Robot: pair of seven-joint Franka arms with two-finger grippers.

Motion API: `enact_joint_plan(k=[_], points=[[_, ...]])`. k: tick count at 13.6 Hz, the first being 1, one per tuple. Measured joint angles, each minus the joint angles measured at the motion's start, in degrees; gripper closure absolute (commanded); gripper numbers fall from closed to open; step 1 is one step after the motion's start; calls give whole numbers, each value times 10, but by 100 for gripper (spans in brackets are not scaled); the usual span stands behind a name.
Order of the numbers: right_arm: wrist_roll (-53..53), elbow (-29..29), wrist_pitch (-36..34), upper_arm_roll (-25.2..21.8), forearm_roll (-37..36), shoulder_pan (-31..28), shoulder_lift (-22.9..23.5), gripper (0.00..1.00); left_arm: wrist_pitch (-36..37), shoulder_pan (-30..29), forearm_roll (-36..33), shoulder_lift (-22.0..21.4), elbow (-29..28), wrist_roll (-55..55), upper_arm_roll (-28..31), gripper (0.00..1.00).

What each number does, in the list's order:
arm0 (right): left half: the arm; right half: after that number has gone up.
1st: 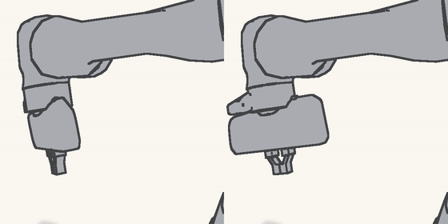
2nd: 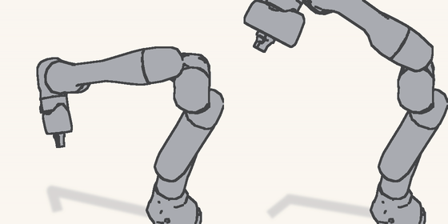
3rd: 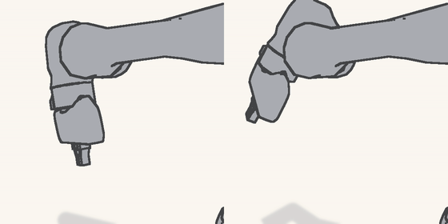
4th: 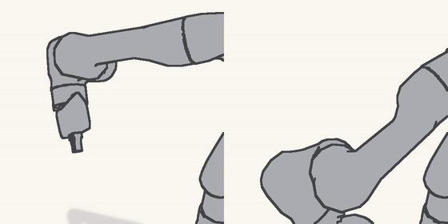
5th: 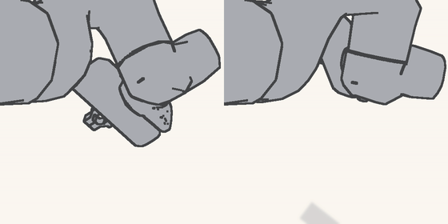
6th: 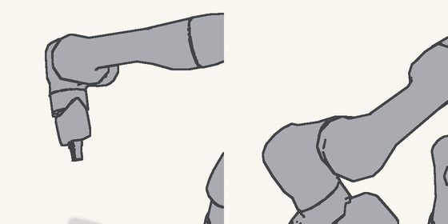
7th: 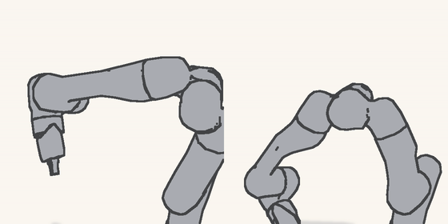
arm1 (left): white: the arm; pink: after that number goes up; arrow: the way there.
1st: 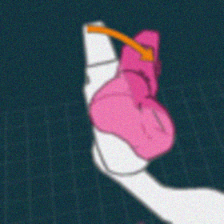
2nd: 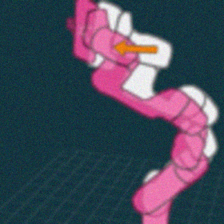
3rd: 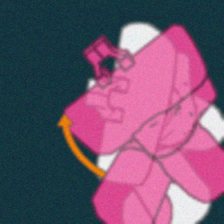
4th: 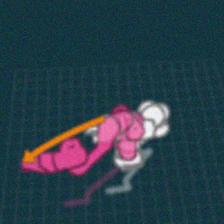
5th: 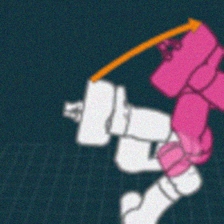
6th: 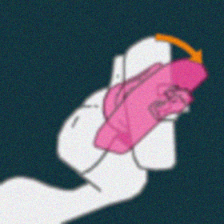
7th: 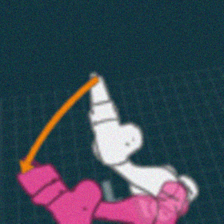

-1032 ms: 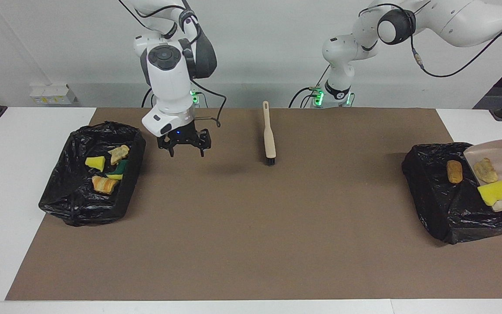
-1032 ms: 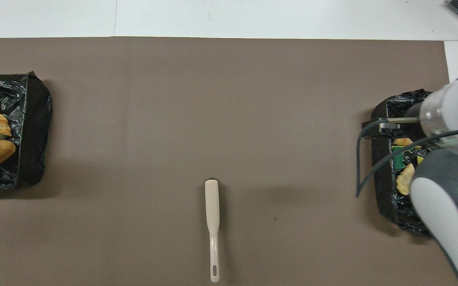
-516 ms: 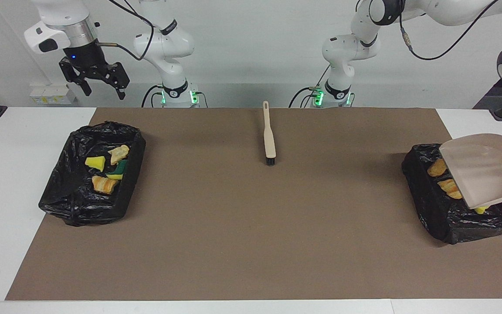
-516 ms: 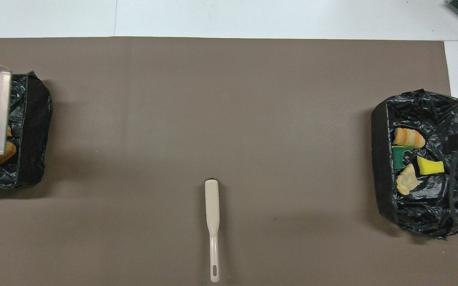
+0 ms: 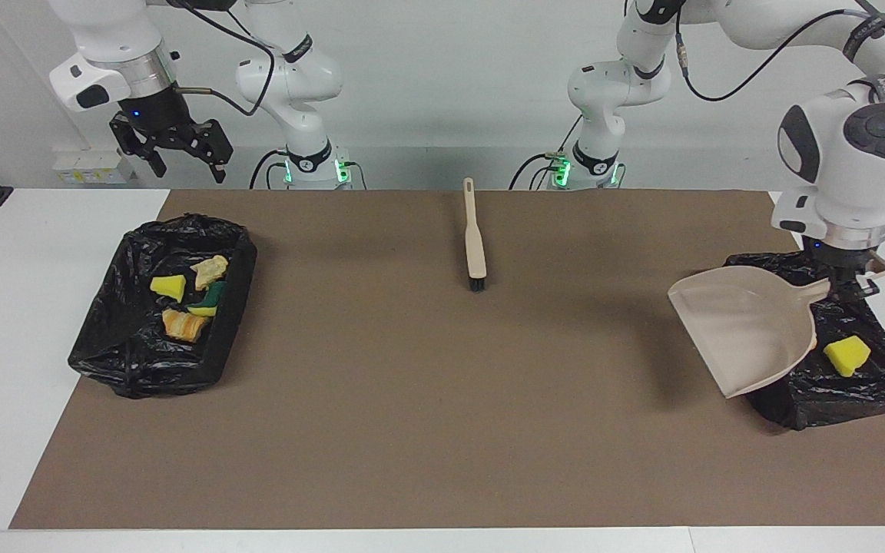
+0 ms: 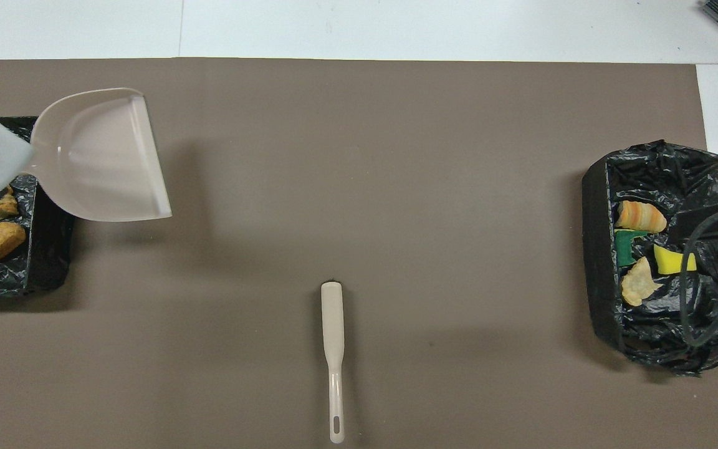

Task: Sweep and dump trash in bin
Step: 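Lift the empty dustpan from the bag and set it at mat center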

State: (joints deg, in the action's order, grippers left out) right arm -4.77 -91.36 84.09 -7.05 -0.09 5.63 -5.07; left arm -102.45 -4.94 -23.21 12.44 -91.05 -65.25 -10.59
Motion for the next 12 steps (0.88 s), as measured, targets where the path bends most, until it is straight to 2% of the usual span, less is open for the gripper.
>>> enact_joint_plan(k=[4, 6, 9, 12], points=[[0, -1, -31, -2, 9, -1, -4, 0, 9, 9, 12, 20, -43, 310, -134, 100], [0, -1, -32, -2, 10, -1, -5, 0, 8, 13, 42, 36, -49, 430, -178, 100], [0, -1, -32, -2, 10, -1, -5, 0, 0, 43, 83, 64, -52, 635, -218, 100], [0, -1, -32, -2, 10, -1, -5, 0, -55, 75, 158, 85, -52, 855, -231, 100]])
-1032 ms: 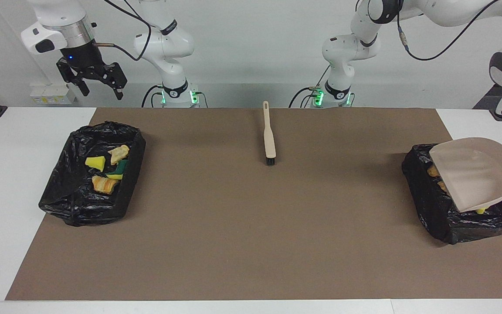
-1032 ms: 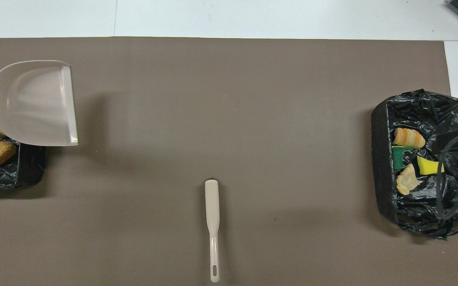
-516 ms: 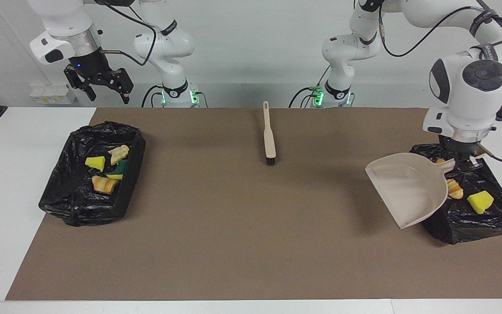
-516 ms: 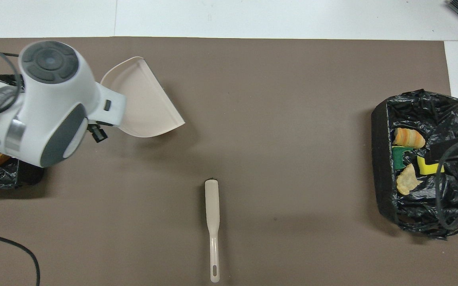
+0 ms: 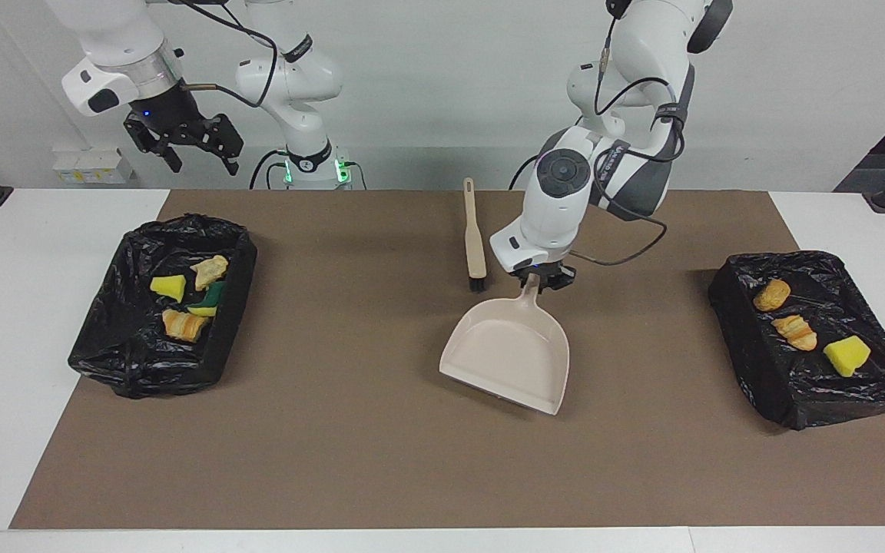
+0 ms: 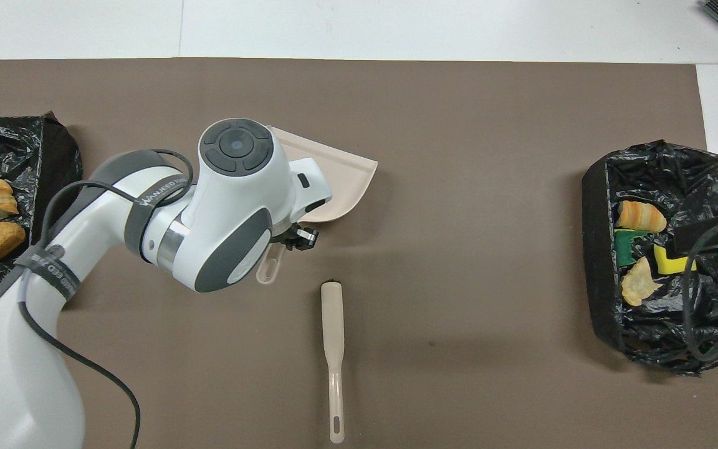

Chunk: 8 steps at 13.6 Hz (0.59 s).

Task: Sweep and dump trash in bin

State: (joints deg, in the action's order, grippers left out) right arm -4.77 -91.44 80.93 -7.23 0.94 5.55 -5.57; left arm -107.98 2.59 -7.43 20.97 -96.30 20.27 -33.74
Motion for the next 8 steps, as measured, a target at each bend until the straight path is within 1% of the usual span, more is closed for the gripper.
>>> enact_joint_plan(k=[1, 3, 7, 8], points=[[0, 0, 0, 0, 0, 0, 0, 0, -27, 8, 5, 7, 0, 35, -1, 100], [0, 0, 0, 0, 0, 0, 0, 0, -59, 19, 8, 19, 0, 62, -1, 100], [0, 0, 0, 0, 0, 0, 0, 0, -69, 42, 9, 39, 0, 73, -2, 100], [0, 0, 0, 0, 0, 0, 0, 0, -70, 50, 9, 48, 1, 80, -2, 70]])
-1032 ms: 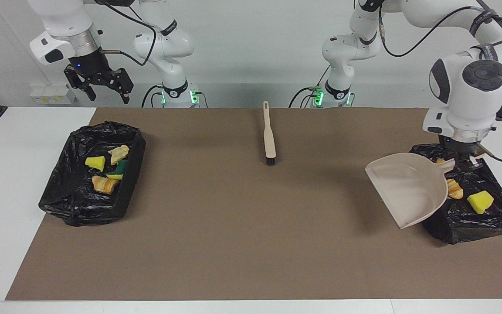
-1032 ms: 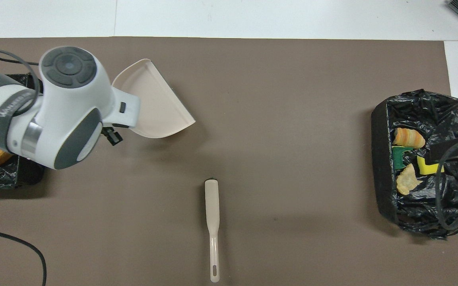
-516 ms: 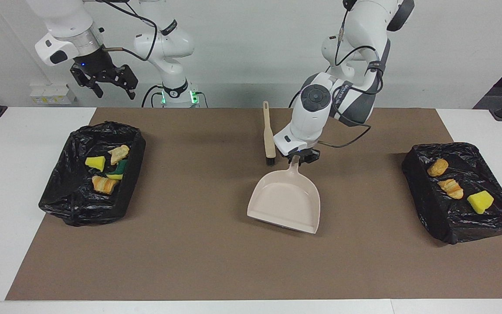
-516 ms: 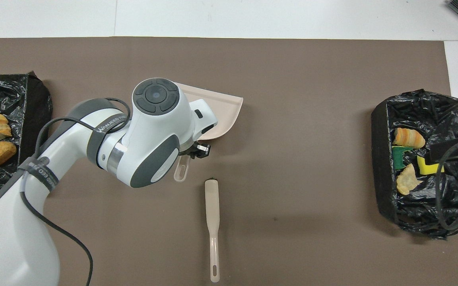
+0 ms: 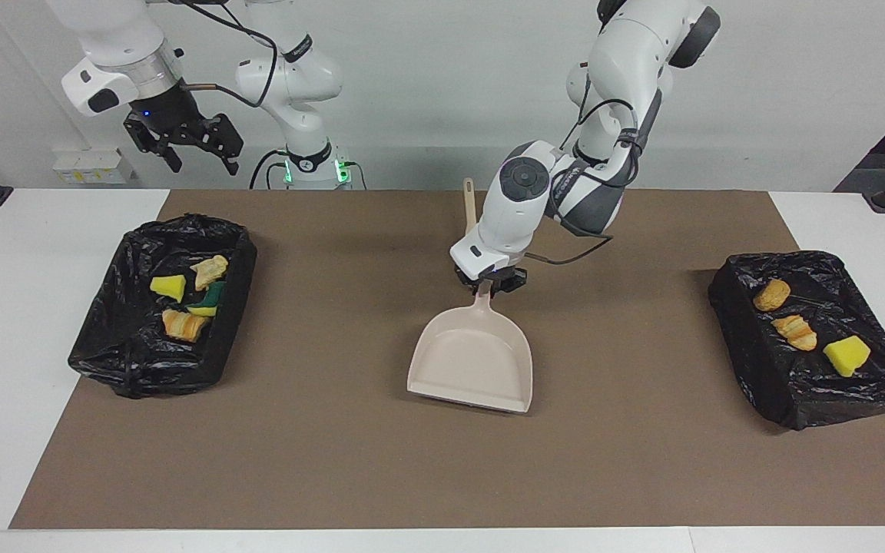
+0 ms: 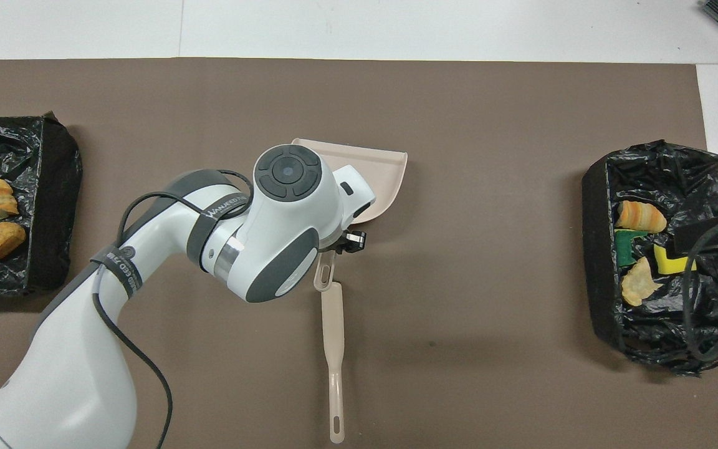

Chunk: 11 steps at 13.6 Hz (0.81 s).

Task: Sweep and dump trash in bin

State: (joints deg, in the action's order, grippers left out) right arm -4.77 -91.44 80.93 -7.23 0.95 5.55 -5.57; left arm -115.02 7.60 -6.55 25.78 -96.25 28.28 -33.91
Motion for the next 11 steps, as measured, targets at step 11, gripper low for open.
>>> enact_joint_plan(k=[11], points=[[0, 0, 0, 0, 0, 0, 0, 0, 45, -5, -3, -54, 20, -45, 57, 0]])
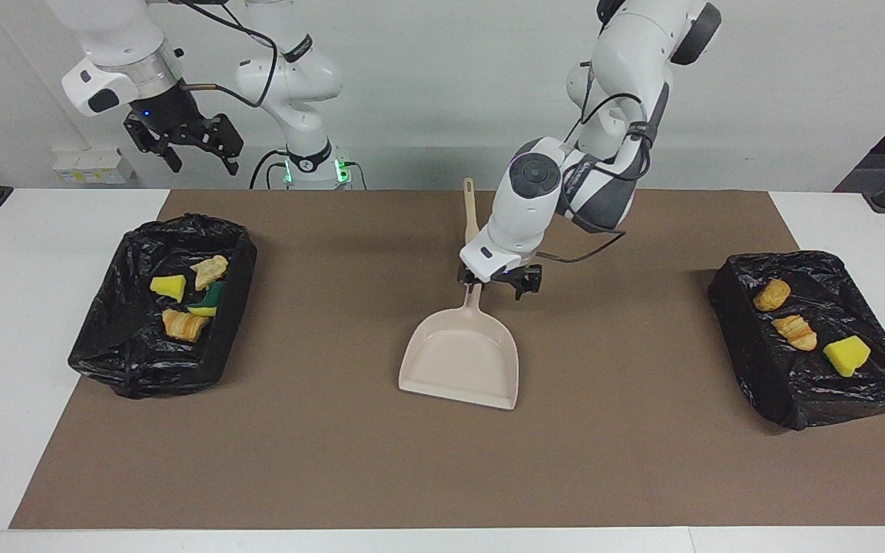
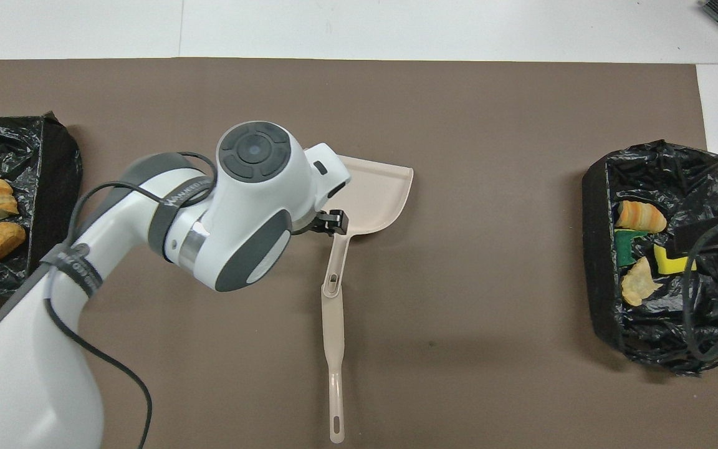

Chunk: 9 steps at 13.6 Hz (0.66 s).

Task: Sweep and dump trash in bin

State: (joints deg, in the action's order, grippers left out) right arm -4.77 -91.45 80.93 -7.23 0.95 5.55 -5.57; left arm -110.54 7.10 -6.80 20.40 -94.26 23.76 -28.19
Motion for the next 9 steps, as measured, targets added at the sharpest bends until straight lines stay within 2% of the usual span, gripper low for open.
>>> enact_joint_plan(k=[5, 9], points=[[0, 0, 0, 0, 0, 0, 0, 0, 64, -11, 17, -108, 1, -197, 135, 0], [0, 0, 0, 0, 0, 0, 0, 0, 92, -16, 57, -154, 3, -292, 202, 0]])
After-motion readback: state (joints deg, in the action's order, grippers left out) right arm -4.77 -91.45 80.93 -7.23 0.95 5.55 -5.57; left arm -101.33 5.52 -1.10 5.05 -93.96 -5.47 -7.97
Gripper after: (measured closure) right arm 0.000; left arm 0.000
